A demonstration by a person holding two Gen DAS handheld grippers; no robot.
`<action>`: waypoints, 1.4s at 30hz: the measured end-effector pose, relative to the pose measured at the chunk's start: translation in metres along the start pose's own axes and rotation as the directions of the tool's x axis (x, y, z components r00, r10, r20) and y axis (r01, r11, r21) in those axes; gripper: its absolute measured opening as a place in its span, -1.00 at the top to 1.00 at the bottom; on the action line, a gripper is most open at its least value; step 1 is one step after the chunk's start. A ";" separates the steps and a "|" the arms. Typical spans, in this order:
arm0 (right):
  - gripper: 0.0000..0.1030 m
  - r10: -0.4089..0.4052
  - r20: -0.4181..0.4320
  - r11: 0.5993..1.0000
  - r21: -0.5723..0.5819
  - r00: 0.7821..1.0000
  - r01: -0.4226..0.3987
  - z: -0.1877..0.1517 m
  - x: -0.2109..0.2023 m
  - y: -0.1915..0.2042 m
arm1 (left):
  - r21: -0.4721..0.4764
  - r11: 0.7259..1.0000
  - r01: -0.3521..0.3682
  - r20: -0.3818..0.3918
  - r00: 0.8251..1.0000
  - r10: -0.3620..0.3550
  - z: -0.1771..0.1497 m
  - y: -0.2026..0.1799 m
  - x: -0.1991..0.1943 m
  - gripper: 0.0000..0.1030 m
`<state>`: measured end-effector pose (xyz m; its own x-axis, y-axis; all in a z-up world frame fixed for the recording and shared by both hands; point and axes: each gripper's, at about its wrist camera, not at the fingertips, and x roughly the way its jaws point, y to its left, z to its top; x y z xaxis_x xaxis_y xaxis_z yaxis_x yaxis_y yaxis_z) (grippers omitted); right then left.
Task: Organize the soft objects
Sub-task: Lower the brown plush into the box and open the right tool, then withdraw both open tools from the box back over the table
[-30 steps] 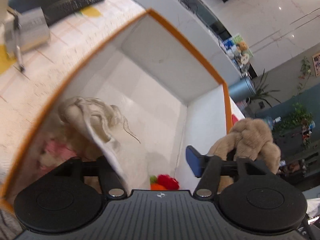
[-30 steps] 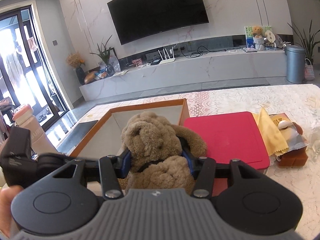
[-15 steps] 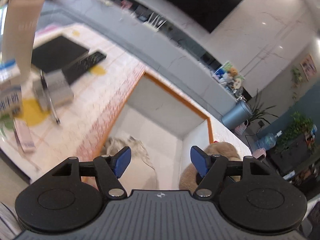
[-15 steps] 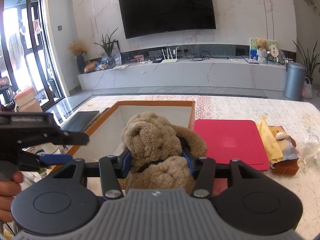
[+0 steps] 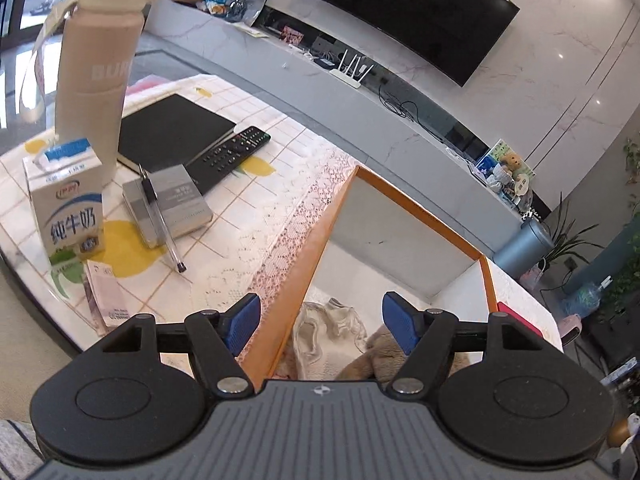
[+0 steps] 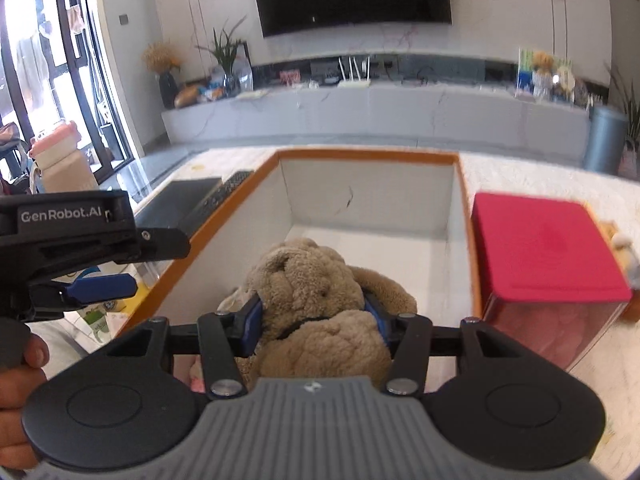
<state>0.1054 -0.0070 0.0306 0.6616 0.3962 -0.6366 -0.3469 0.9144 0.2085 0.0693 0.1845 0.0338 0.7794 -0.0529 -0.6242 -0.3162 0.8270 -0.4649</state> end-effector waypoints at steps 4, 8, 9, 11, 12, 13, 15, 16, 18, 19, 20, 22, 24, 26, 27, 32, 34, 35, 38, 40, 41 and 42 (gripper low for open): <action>-0.01 -0.044 -0.052 0.999 0.017 0.998 0.045 -0.001 0.010 -0.003 | 0.012 0.999 -0.031 -0.012 0.999 0.031 -0.003 0.000 0.004 -0.59; -0.10 -0.081 -0.074 0.997 -0.017 0.994 0.080 -0.004 0.015 0.003 | 0.047 0.996 -0.075 -0.009 0.997 0.075 -0.006 -0.005 0.007 -0.59; -0.16 -0.083 -0.080 0.996 -0.042 0.993 0.080 -0.005 0.016 0.005 | 0.061 0.995 -0.080 -0.014 0.997 0.081 -0.007 -0.007 0.007 -0.59; -0.18 -0.107 -0.094 0.988 -0.117 0.990 0.096 -0.009 0.018 0.011 | 0.089 0.994 -0.067 -0.018 0.997 0.069 -0.009 -0.011 0.009 -0.59; -0.20 -0.124 -0.095 0.983 -0.149 0.988 0.109 -0.011 0.019 0.014 | 0.097 0.993 -0.064 -0.022 0.998 0.066 -0.009 -0.012 0.009 -0.59; -0.23 -0.137 -0.092 0.978 -0.168 0.986 0.121 -0.013 0.017 0.018 | 0.105 0.992 -0.064 -0.028 0.997 0.067 -0.010 -0.014 0.009 -0.59; -0.58 -0.157 -0.071 0.974 -0.173 0.985 0.143 -0.011 0.011 0.019 | 0.115 0.991 -0.063 -0.026 0.997 0.066 -0.011 -0.016 0.008 -0.59; -0.59 -0.148 -0.055 0.976 -0.170 0.987 0.137 -0.010 0.006 0.018 | 0.118 0.991 -0.064 -0.022 0.998 0.067 -0.011 -0.017 0.007 -0.59; -0.59 -0.130 -0.035 0.980 -0.158 0.991 0.123 -0.008 -0.006 0.018 | 0.117 0.991 -0.071 -0.022 0.997 0.074 -0.010 -0.018 0.006 -0.59; -0.59 -0.125 -0.020 0.982 -0.148 0.992 0.121 -0.006 -0.014 0.015 | 0.113 0.991 -0.074 -0.019 0.997 0.077 -0.010 -0.018 0.004 -0.59; -0.57 -0.118 -0.002 0.983 -0.142 0.993 0.116 -0.005 -0.021 0.012 | 0.108 0.991 -0.073 -0.014 0.997 0.075 -0.010 -0.017 0.002 -0.59; -0.41 -0.095 0.016 0.984 -0.149 0.995 0.096 -0.001 -0.034 0.009 | 0.098 0.993 -0.067 -0.007 0.998 0.068 -0.009 -0.015 -0.002 -0.59; -0.27 -0.056 -0.015 0.984 -0.172 0.998 0.053 -0.002 -0.041 0.006 | 0.088 0.994 -0.065 -0.002 0.998 0.065 -0.008 -0.014 -0.004 -0.59; -0.03 -0.030 -0.046 0.980 -0.197 0.998 0.020 -0.004 -0.039 0.005 | 0.085 0.994 -0.062 -0.003 0.998 0.063 -0.007 -0.013 -0.004 -0.59; 0.21 -0.018 -0.069 0.981 -0.196 0.997 0.005 -0.005 -0.035 0.004 | 0.085 0.994 -0.063 -0.006 0.998 0.064 -0.007 -0.014 -0.003 -0.59; 0.74 0.001 -0.192 0.983 -0.179 0.981 -0.036 -0.008 0.006 0.002 | 0.100 0.993 -0.065 -0.016 0.998 0.067 -0.008 -0.014 -0.001 -0.59; 0.79 -0.032 -0.240 0.975 -0.221 0.970 -0.023 -0.007 0.023 0.006 | 0.074 0.994 -0.084 0.001 0.996 0.084 -0.008 -0.014 -0.001 -0.59; 0.81 -0.037 -0.273 0.974 -0.225 0.961 -0.026 -0.005 0.034 0.004 | 0.061 0.993 -0.101 0.015 0.995 0.101 -0.008 -0.014 -0.001 -0.58; 0.89 -0.019 -0.351 0.972 -0.225 0.936 -0.064 -0.003 0.060 -0.004 | 0.074 0.991 -0.110 0.021 0.994 0.108 -0.008 -0.014 0.000 -0.58; 0.89 -0.049 -0.357 0.964 -0.261 0.933 -0.049 -0.002 0.061 -0.001 | 0.068 0.993 -0.099 0.012 0.995 0.099 -0.008 -0.013 0.002 -0.58; 0.89 -0.062 -0.354 0.963 -0.268 0.933 -0.038 -0.003 0.061 0.001 | 0.065 0.993 -0.097 0.009 0.995 0.097 -0.008 -0.013 0.002 -0.58; 0.89 -0.071 -0.351 0.962 -0.270 0.934 -0.028 -0.004 0.061 0.003 | 0.066 0.993 -0.097 0.007 0.995 0.096 -0.008 -0.013 0.002 -0.58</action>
<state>0.1421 0.0191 -0.0102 0.4096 0.2756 -0.8696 -0.5319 0.8466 0.0177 0.0709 0.1692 0.0333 0.7493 0.0312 -0.6614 -0.3538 0.8632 -0.3601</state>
